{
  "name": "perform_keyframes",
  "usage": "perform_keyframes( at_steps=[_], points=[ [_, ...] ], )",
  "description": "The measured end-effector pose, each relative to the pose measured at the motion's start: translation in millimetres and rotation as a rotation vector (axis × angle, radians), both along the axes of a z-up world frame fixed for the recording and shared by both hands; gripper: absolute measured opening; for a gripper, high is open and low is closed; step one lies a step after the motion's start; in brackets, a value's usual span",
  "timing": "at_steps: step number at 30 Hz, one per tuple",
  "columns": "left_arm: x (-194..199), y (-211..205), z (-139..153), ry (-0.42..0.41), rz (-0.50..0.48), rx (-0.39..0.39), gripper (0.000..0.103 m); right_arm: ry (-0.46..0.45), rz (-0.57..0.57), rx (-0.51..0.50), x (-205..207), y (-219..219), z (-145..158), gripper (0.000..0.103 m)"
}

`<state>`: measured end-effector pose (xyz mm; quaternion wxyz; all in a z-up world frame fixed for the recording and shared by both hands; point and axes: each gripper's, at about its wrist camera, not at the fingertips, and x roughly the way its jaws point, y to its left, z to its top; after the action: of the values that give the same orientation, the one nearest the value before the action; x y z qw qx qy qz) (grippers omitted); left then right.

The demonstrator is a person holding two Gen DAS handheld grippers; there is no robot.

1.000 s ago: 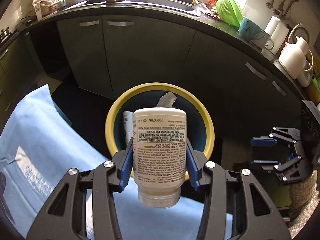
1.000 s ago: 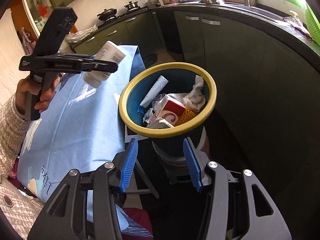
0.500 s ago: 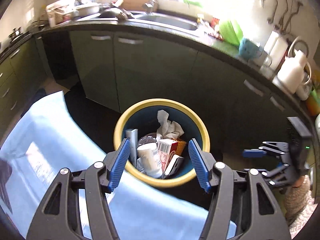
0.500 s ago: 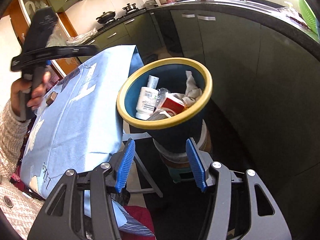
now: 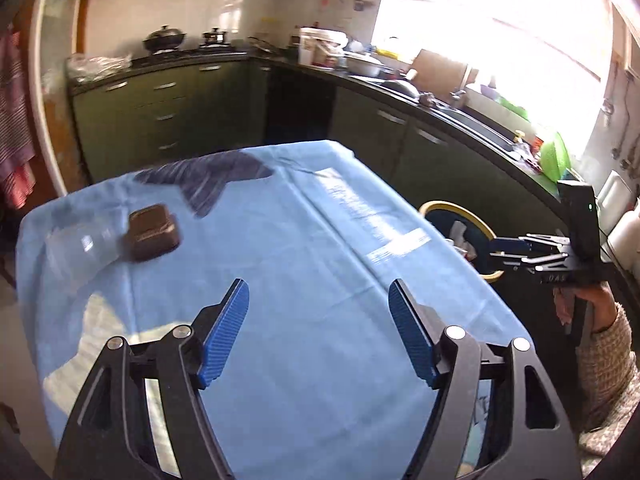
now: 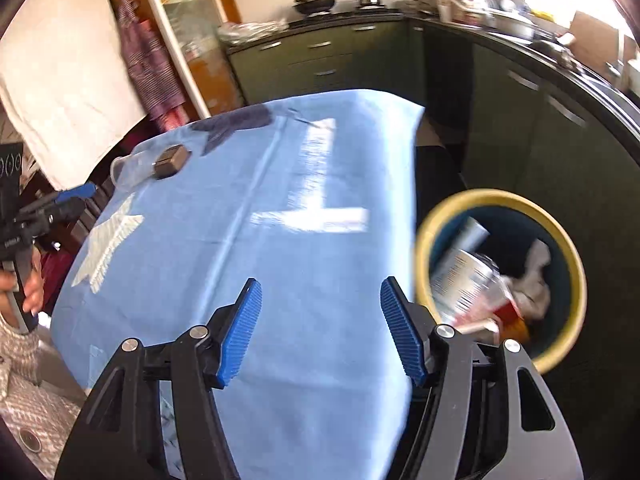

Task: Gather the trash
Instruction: 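Move the right tool to the brown square container and close on it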

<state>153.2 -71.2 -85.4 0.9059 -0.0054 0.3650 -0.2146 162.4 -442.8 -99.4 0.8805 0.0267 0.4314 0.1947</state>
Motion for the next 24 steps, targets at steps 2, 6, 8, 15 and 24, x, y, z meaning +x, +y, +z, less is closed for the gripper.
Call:
perform_keyframes(
  at_steps=[2,6,8,15,24],
  points=[
    [-15,38,-7,0.004,0.08,-0.011,0.07,-0.009,0.087,-0.002,23,55,7,0.062],
    [-41,90,-17,-0.001,0.19,-0.012,0.072,-0.034,0.238,-0.051,64,164,16,0.062],
    [-52,108,-19,-0.005,0.21,-0.013,0.072,-0.037,0.325,-0.059,80,214,16,0.062],
    [-79,135,-18,-0.027,0.233,-0.028,0.074,0.086,0.274,-0.081,153,313,-3,0.062],
    [-92,151,-24,-0.041,0.23,-0.056,0.075,0.237,0.154,-0.02,207,348,-18,0.056]
  ],
)
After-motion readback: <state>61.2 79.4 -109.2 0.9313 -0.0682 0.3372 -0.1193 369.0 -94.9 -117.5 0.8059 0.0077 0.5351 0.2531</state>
